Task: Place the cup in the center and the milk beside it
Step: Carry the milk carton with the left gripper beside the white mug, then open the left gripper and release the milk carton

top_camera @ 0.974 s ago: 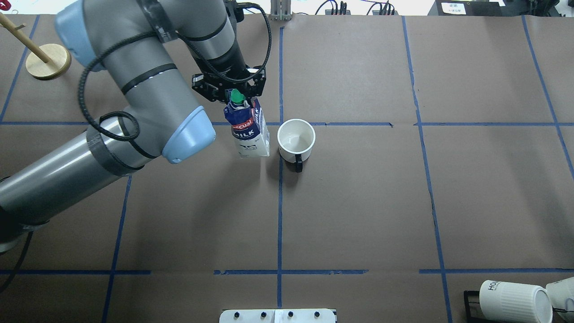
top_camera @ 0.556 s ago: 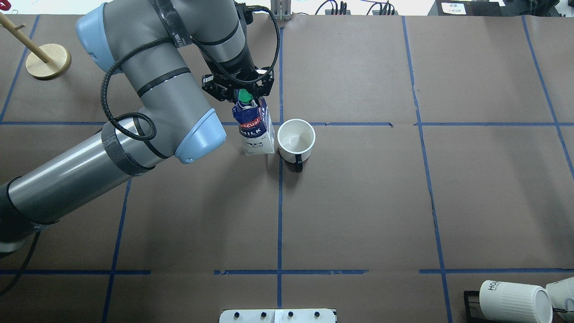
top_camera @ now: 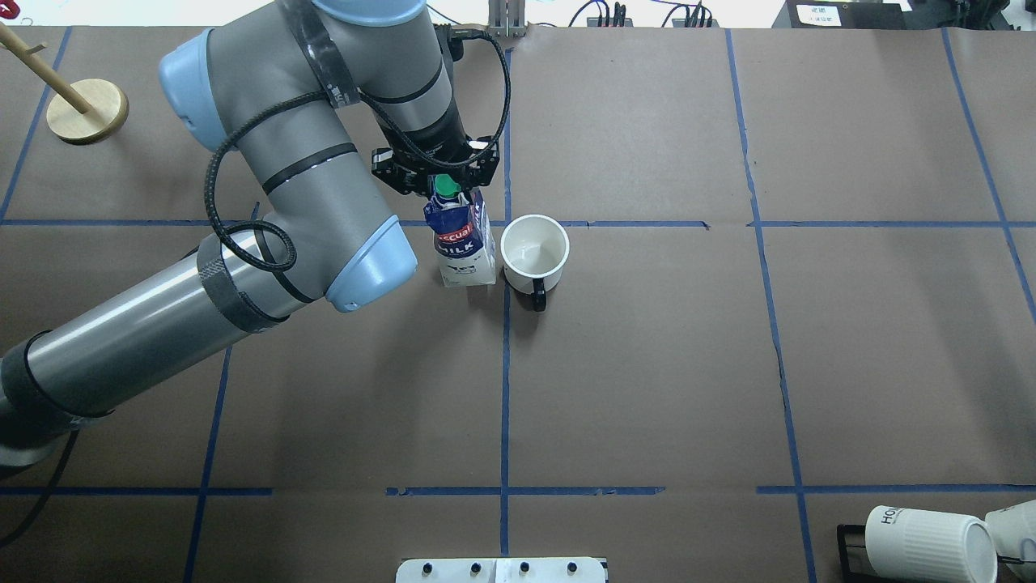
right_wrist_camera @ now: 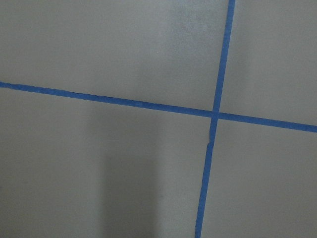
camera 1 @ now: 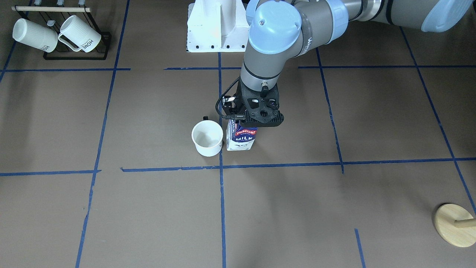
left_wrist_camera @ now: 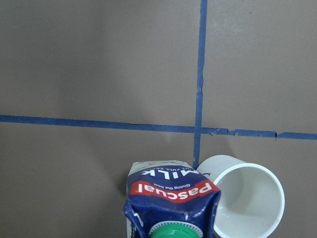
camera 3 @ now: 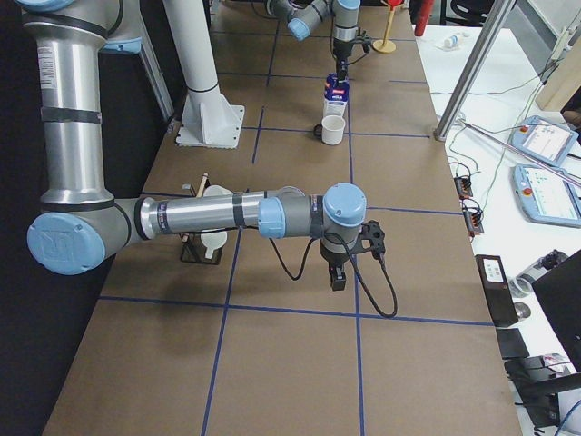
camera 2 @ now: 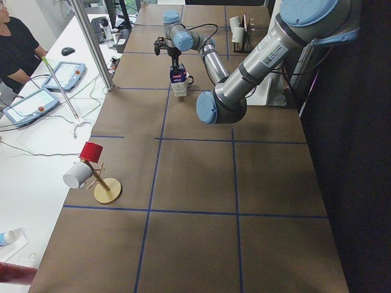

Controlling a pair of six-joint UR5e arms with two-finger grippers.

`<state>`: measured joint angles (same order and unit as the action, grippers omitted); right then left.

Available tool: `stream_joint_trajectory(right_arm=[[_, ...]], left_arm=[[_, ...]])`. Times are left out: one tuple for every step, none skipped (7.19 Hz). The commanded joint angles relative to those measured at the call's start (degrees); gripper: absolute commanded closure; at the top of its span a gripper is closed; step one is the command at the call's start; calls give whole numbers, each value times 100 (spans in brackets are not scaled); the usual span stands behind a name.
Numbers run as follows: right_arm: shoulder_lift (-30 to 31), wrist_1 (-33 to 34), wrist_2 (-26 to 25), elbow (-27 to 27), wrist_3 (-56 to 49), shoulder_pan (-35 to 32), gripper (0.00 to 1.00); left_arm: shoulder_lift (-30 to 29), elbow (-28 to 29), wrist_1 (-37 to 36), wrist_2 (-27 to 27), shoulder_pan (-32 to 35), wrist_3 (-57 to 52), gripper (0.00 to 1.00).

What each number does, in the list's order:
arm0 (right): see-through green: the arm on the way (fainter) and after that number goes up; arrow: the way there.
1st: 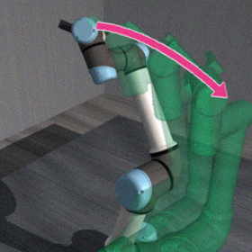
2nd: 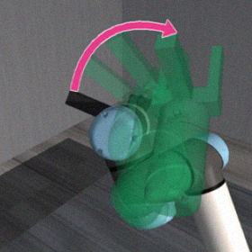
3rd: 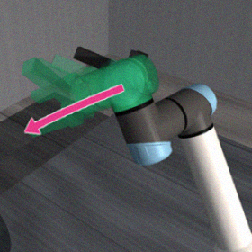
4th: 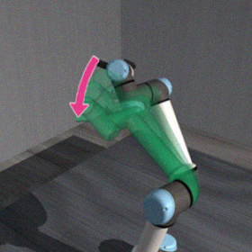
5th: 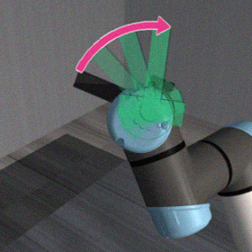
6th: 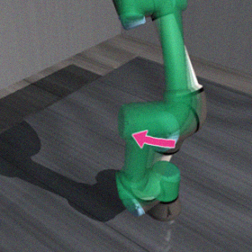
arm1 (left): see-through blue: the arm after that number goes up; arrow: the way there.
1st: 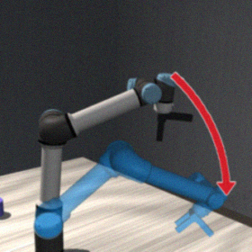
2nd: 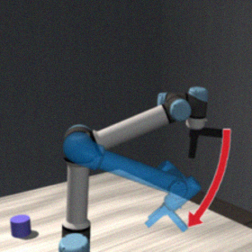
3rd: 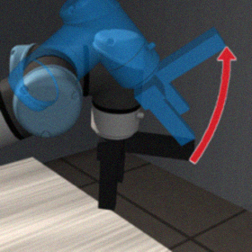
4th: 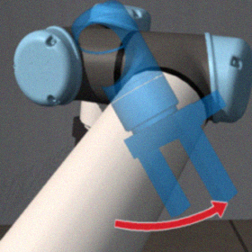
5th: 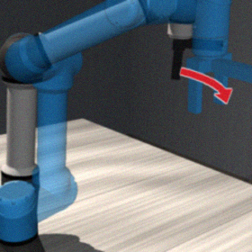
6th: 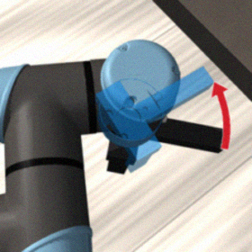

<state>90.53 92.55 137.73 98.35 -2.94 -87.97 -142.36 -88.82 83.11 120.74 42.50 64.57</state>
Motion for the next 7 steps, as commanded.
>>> stream_joint_trajectory(right_arm=[[0, 0, -1, 0, -5, -1, 0], [0, 0, -1, 0, -14, -1, 0], [0, 0, -1, 0, -14, -9, 0], [-9, 0, -1, 0, 4, -9, 0], [-9, 0, -1, 0, 4, -9, 0], [-18, 0, -1, 0, 4, -9, 0], [-18, 0, -1, 0, 4, -9, 0]], left_arm=[[7, 276, 379, -6, -14, 29, 34], [7, 313, 503, -6, -5, 29, 1], [7, 287, 495, -24, -5, 56, 0], [7, 287, 487, -32, -5, 73, 0], [7, 269, 443, -24, 4, 100, 0], [7, 243, 408, 2, 47, 108, 0], [7, 138, 399, 29, 126, 100, 0]])
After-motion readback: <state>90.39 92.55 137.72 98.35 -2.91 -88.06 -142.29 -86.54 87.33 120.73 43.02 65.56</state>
